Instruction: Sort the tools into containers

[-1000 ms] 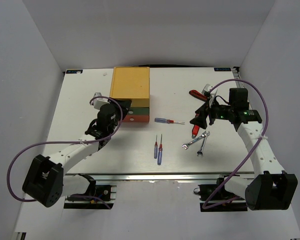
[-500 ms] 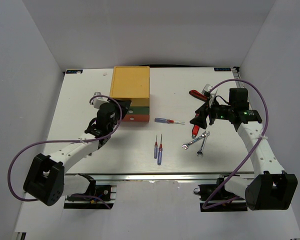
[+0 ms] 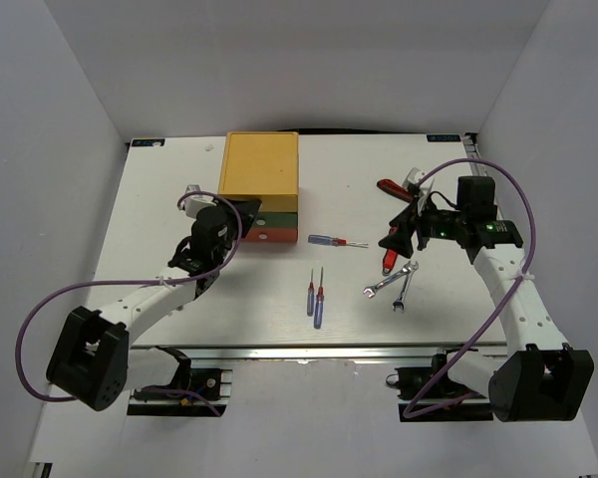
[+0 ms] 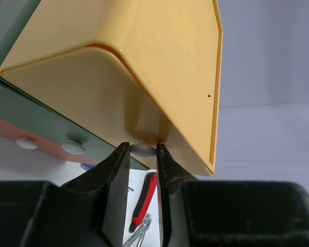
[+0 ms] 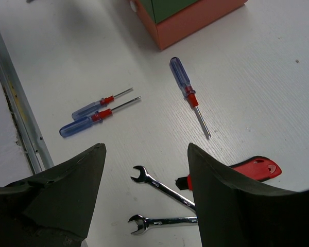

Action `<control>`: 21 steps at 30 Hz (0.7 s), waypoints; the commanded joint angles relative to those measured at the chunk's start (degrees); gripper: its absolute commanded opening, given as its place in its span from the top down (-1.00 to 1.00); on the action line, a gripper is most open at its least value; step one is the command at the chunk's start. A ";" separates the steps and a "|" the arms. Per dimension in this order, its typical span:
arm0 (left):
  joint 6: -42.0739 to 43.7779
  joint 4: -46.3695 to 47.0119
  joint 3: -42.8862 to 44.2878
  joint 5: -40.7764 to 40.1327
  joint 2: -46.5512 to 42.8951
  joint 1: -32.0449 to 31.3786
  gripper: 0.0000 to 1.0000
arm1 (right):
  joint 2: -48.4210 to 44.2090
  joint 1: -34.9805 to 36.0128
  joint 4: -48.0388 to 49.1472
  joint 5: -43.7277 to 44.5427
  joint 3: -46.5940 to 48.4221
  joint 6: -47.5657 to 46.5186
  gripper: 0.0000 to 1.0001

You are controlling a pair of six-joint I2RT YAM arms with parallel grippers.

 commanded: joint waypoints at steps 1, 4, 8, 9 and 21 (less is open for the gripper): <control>0.14 -0.18 -0.98 1.86 -2.80 0.33 0.71 | -1.05 0.23 1.14 -1.29 -0.47 -0.88 -0.43; 0.41 -1.58 -2.38 3.44 -5.52 0.42 0.75 | -0.88 0.23 1.14 -1.37 -0.56 -0.88 -0.43; 0.50 -3.69 -5.01 5.29 -10.17 0.42 0.78 | -0.70 0.23 1.23 -1.64 -0.74 -0.88 -0.43; 0.32 -4.04 -5.72 5.73 -11.14 0.42 0.78 | -0.52 0.23 1.23 -1.72 -0.74 -0.88 -0.43; 0.14 -11.78 -13.11 11.26 -23.72 0.42 0.77 | -0.61 3.04 -1.75 -3.66 -2.84 -8.94 -0.44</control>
